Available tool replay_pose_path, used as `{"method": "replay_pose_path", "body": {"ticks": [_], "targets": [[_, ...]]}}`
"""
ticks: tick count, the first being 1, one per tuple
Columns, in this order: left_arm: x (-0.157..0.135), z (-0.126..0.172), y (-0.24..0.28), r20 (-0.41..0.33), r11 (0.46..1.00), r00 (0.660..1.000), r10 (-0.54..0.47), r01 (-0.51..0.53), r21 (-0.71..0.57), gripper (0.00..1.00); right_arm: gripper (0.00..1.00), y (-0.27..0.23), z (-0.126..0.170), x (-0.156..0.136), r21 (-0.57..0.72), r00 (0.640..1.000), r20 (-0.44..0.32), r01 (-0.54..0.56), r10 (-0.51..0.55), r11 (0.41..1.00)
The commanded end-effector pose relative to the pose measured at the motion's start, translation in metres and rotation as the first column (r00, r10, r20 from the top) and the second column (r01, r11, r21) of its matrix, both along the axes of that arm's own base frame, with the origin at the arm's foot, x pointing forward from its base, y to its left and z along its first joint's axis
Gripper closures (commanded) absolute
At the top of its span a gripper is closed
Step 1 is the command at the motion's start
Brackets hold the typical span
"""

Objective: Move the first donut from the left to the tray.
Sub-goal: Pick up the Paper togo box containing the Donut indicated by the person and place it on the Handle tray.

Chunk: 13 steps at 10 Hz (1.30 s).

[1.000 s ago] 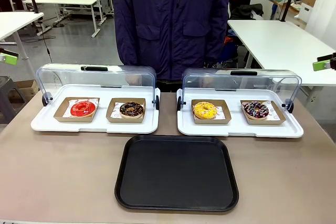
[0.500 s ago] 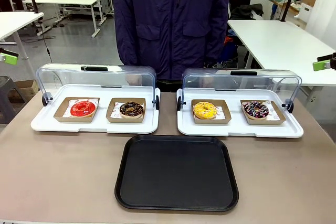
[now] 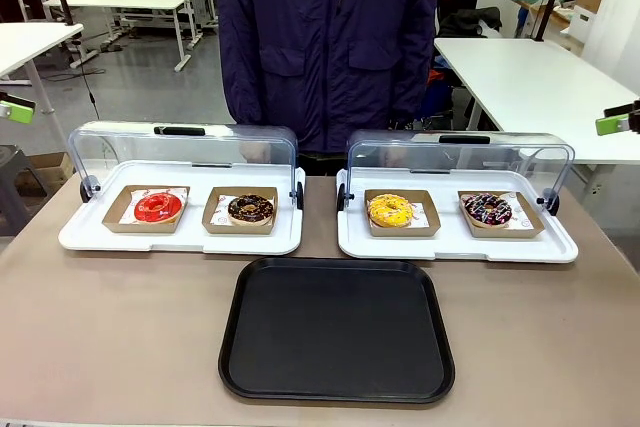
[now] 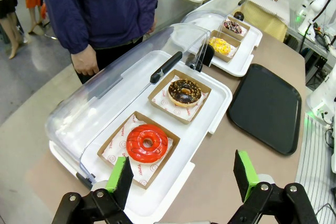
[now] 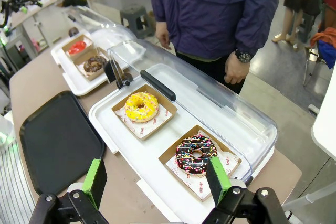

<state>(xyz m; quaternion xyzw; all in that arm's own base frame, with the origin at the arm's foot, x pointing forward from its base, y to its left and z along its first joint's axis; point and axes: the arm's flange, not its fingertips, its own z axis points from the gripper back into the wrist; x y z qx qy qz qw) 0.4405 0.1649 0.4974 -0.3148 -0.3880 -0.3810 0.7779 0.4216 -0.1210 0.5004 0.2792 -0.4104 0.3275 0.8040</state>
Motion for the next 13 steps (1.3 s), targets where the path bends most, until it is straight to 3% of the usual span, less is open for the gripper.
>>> {"method": "replay_pose_path", "body": {"ticks": [1, 13], "targets": [[-0.0002, 0.0019, -0.0006, 0.013, 1.000, 1.000, -0.009, 0.010, -0.015, 0.00, 0.00, 0.0004, 0.0000, 0.0039, 0.015, 1.000, 0.024, -0.003, 0.002, 1.000], [-0.0002, 0.0019, -0.0006, 0.013, 1.000, 1.000, -0.009, 0.010, -0.015, 0.00, 0.00, 0.0004, 0.0000, 0.0039, 0.015, 1.000, 0.024, -0.003, 0.002, 1.000]]}}
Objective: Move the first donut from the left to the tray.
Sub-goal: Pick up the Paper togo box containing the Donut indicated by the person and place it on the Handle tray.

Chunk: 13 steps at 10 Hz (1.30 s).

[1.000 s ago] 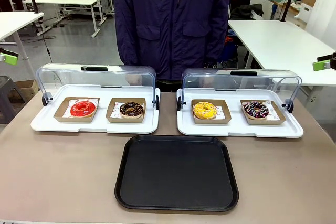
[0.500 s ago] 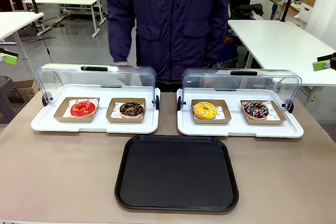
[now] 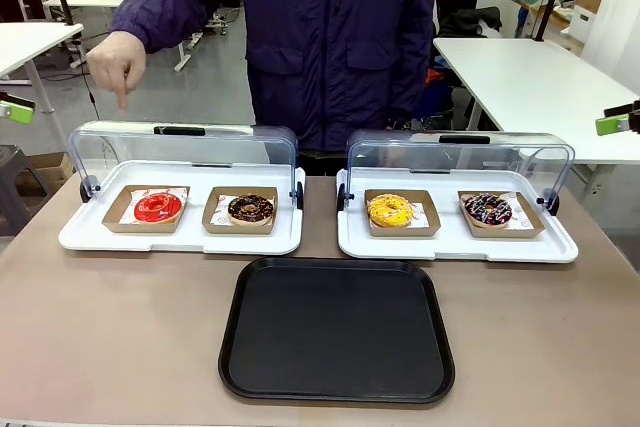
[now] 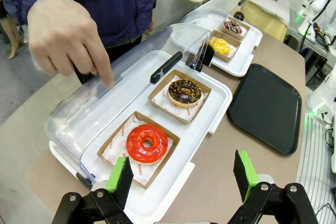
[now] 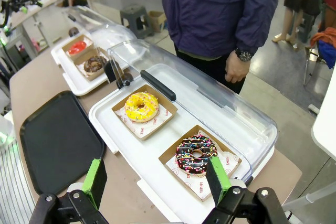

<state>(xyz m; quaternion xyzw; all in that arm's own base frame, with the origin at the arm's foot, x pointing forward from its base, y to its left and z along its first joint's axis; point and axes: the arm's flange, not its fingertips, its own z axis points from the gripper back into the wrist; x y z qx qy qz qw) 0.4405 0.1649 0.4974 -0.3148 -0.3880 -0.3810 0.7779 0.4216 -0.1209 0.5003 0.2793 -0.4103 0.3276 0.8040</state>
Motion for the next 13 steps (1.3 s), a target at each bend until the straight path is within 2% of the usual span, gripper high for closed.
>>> {"method": "replay_pose_path", "body": {"ticks": [1, 11, 12, 13], "targets": [[0.000, 0.002, -0.001, 0.013, 1.000, 1.000, -0.010, 0.010, -0.015, 0.00, 0.00, 0.000, 0.000, 0.004, 0.015, 1.000, 0.025, -0.003, 0.002, 1.000], [0.000, 0.002, -0.001, 0.013, 1.000, 1.000, -0.010, 0.010, -0.015, 0.00, 0.00, 0.000, 0.000, 0.004, 0.015, 1.000, 0.025, -0.003, 0.002, 1.000], [0.000, 0.000, 0.000, 0.000, 1.000, 1.000, 0.000, 0.000, 0.000, 0.00, 0.00, 0.000, 0.000, 0.004, 0.015, 1.000, 0.025, -0.003, 0.002, 1.000], [0.010, 0.001, -0.009, 0.030, 0.997, 0.999, -0.016, 0.013, 0.075, 0.00, 0.00, 0.000, 0.000, 0.004, 0.015, 1.000, 0.025, -0.003, 0.002, 1.000]]}}
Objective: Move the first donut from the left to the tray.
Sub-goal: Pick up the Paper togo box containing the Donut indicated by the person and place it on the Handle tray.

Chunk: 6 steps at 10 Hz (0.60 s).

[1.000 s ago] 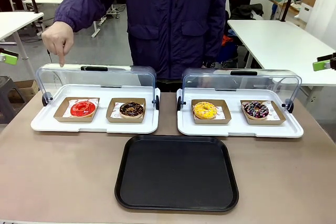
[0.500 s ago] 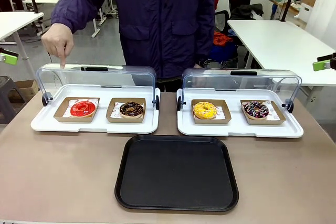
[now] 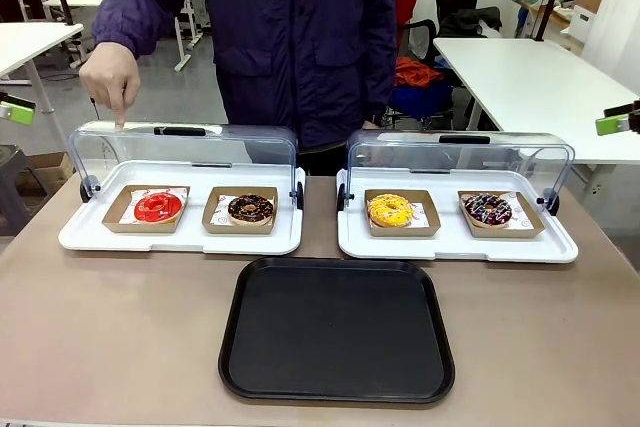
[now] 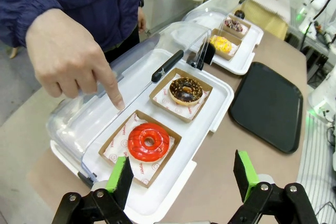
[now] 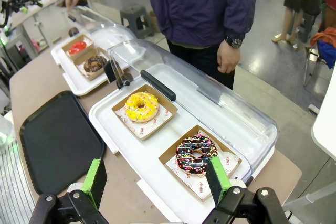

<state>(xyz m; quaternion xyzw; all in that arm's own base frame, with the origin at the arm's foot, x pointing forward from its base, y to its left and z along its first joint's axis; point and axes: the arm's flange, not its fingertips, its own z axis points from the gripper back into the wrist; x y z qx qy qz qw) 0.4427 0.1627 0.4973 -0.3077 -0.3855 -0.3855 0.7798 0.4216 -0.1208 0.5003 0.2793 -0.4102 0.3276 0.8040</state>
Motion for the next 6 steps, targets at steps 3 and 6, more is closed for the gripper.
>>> {"method": "replay_pose_path", "body": {"ticks": [3, 6], "targets": [[0.016, 0.010, -0.048, 0.029, 0.906, 0.975, -0.222, 0.196, 0.376, 0.00, 0.00, 0.000, 0.000, 0.004, 0.015, 1.000, 0.025, -0.002, 0.002, 1.000], [0.009, -0.011, -0.079, -0.010, 0.707, 0.892, -0.452, 0.365, 0.605, 0.00, 0.00, 0.000, 0.000, 0.004, 0.015, 1.000, 0.025, -0.002, 0.002, 1.000]]}}
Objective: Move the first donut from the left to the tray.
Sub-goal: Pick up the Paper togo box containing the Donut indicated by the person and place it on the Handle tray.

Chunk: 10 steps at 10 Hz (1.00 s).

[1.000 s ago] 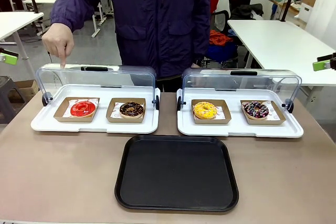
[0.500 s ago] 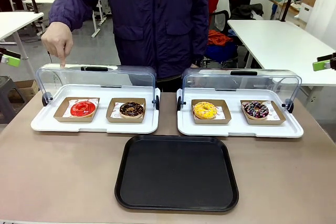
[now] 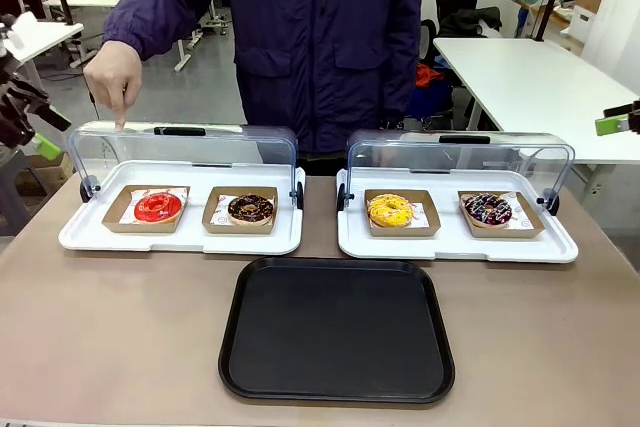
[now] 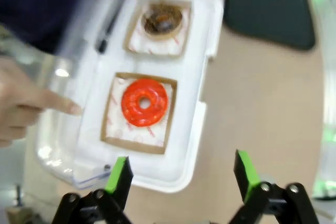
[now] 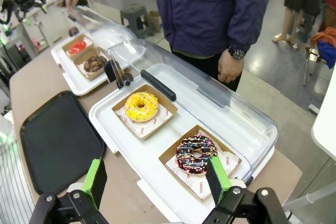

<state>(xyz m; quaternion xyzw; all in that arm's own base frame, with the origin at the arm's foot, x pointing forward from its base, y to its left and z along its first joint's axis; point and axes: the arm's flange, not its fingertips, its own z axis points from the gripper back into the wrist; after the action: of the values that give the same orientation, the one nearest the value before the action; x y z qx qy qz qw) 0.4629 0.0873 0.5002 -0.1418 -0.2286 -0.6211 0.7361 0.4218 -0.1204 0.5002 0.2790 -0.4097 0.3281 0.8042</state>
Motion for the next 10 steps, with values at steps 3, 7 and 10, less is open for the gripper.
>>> {"method": "replay_pose_path", "body": {"ticks": [3, 7, 10], "targets": [[-0.010, -0.056, -0.028, 0.026, 0.950, 0.964, -0.263, 0.254, 0.181, 0.00, 0.00, 0.000, 0.000, 0.004, 0.016, 1.000, 0.025, -0.002, 0.001, 1.000], [-0.005, -0.071, -0.037, 0.014, 0.949, 0.966, -0.260, 0.253, 0.188, 0.00, 0.00, 0.000, 0.000, 0.004, 0.016, 1.000, 0.025, -0.002, 0.001, 1.000], [0.010, -0.094, -0.046, 0.023, 0.949, 0.971, -0.238, 0.228, 0.218, 0.00, 0.00, 0.000, 0.000, 0.004, 0.016, 1.000, 0.025, -0.002, 0.001, 1.000]]}}
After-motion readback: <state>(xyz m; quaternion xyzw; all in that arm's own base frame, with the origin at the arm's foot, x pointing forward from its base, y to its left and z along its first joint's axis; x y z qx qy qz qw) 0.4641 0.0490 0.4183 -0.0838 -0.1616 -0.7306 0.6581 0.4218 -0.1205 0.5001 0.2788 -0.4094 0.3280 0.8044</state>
